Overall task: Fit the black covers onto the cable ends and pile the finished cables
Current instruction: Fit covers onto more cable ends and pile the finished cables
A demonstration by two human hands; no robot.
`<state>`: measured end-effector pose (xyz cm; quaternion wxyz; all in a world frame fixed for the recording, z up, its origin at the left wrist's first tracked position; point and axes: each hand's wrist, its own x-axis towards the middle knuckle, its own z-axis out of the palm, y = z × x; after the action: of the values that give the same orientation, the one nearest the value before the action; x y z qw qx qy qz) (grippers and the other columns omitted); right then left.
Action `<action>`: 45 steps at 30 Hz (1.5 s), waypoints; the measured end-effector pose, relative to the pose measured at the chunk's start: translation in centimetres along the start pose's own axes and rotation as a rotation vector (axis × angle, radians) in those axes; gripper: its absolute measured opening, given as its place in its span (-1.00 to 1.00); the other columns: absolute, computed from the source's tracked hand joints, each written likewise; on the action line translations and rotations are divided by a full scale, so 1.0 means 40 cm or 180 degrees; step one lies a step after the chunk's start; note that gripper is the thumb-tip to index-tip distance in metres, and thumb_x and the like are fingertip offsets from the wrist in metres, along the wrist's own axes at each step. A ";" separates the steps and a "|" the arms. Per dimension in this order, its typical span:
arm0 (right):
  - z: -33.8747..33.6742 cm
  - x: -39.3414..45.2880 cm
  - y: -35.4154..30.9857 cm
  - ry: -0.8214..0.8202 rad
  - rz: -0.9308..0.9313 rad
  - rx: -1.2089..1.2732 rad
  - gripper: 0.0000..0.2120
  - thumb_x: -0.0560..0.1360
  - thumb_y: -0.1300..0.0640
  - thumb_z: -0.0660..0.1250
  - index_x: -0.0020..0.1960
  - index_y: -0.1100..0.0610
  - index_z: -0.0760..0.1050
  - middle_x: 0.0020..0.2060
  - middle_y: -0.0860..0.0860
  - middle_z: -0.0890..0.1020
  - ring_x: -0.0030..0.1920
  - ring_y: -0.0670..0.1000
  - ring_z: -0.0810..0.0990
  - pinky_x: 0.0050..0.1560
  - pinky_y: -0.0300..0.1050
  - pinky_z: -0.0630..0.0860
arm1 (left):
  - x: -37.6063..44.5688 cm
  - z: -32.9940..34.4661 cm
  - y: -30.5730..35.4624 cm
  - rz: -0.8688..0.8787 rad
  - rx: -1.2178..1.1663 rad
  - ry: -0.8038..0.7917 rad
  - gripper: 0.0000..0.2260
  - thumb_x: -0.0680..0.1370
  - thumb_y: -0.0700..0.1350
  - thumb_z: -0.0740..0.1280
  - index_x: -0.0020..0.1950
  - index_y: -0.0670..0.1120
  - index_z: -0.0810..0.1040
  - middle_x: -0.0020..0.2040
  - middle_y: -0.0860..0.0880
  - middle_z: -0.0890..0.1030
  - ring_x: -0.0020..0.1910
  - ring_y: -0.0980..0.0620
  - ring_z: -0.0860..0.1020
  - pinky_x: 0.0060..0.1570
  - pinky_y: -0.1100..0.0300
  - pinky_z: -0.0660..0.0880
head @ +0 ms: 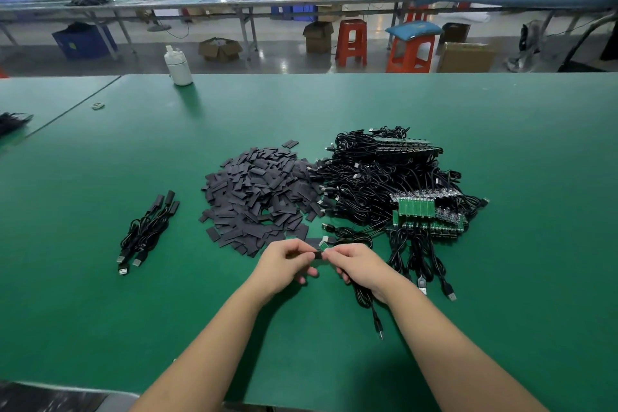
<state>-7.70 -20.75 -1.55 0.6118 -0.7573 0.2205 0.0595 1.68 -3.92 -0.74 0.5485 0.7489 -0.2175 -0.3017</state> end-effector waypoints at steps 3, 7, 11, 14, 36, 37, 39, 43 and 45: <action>0.006 0.000 0.004 -0.0021 -0.0061 -0.0040 -0.80 0.57 -0.06 0.38 -0.06 0.05 0.66 -0.42 -0.17 0.54 -0.41 -0.18 0.42 -0.28 -0.25 0.38 | -0.001 -0.003 -0.001 0.0056 0.0076 -0.0011 -0.91 0.60 -0.22 0.35 0.00 -0.14 0.65 -0.25 -0.10 0.68 -0.31 -0.03 0.66 -0.37 0.16 0.53; 0.005 -0.002 0.001 0.0048 -0.0091 -0.0084 -0.82 0.56 -0.04 0.40 -0.15 0.03 0.65 -0.47 -0.17 0.49 -0.43 -0.15 0.40 -0.34 -0.29 0.39 | -0.002 0.002 -0.010 0.0136 0.0445 -0.0197 -0.88 0.60 -0.17 0.35 0.07 -0.06 0.67 -0.40 0.02 0.58 -0.41 0.10 0.52 -0.32 0.25 0.49; -0.001 -0.005 -0.003 0.0034 -0.0069 -0.0070 -0.72 0.58 -0.01 0.38 -0.31 -0.11 0.65 -0.45 -0.13 0.47 -0.41 -0.09 0.40 -0.28 -0.20 0.42 | -0.008 0.001 -0.012 0.0413 0.0959 -0.0115 -0.78 0.49 -0.08 0.49 0.12 0.08 0.65 -0.22 0.10 0.63 -0.32 0.14 0.51 -0.19 0.31 0.46; -0.005 -0.004 -0.007 -0.0014 -0.0050 -0.0137 -0.71 0.59 0.00 0.37 -0.31 -0.09 0.64 -0.46 -0.14 0.48 -0.42 -0.10 0.39 -0.27 -0.19 0.42 | -0.014 -0.004 -0.007 0.0741 0.1320 -0.0020 -0.77 0.47 -0.03 0.51 0.12 0.11 0.65 -0.07 0.17 0.63 -0.11 0.24 0.56 -0.06 0.42 0.44; -0.024 -0.010 0.006 -0.0382 -0.0267 -0.0090 -0.73 0.68 0.09 0.22 0.07 0.20 0.65 -0.30 -0.10 0.65 -0.39 -0.10 0.43 -0.13 -0.15 0.48 | -0.007 -0.056 -0.019 0.0940 0.1382 0.0317 -0.85 0.48 -0.08 0.50 0.05 0.05 0.72 -0.11 0.18 0.68 -0.10 0.26 0.58 -0.05 0.44 0.43; -0.026 -0.011 0.004 -0.0430 -0.0260 -0.0056 -0.74 0.68 0.08 0.22 0.07 0.16 0.65 -0.33 -0.08 0.61 -0.40 -0.10 0.42 -0.14 -0.17 0.47 | -0.007 -0.055 -0.019 0.0952 0.1383 0.0321 -0.83 0.48 -0.08 0.50 0.06 0.05 0.71 -0.10 0.18 0.68 -0.08 0.27 0.58 -0.04 0.46 0.42; -0.030 -0.012 0.001 -0.0514 -0.0220 -0.0044 -0.75 0.68 0.08 0.21 0.07 0.10 0.66 -0.35 -0.06 0.57 -0.39 -0.10 0.41 -0.18 -0.21 0.44 | -0.007 -0.054 -0.020 0.0966 0.1382 0.0313 -0.82 0.47 -0.08 0.51 0.07 0.04 0.71 -0.10 0.19 0.68 -0.07 0.27 0.59 -0.03 0.47 0.41; -0.035 -0.010 -0.003 -0.0585 -0.0144 -0.0053 -0.73 0.68 0.08 0.21 0.09 0.11 0.68 -0.37 -0.08 0.53 -0.37 -0.10 0.41 -0.24 -0.24 0.43 | -0.006 -0.052 -0.019 0.0996 0.1358 0.0336 -0.82 0.48 -0.10 0.50 0.07 0.04 0.71 -0.10 0.22 0.67 -0.07 0.28 0.59 -0.04 0.48 0.42; -0.037 -0.009 -0.002 -0.0613 -0.0129 -0.0048 -0.73 0.68 0.08 0.21 0.09 0.10 0.68 -0.37 -0.08 0.53 -0.37 -0.09 0.41 -0.24 -0.24 0.44 | -0.005 -0.052 -0.021 0.0985 0.1352 0.0349 -0.82 0.48 -0.10 0.50 0.07 0.05 0.71 -0.11 0.23 0.67 -0.08 0.28 0.59 -0.05 0.48 0.42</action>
<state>-8.25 -22.05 -1.00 0.6256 -0.7569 0.1449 0.1214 2.97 -2.10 -1.05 0.4296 0.8202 -0.3578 -0.1209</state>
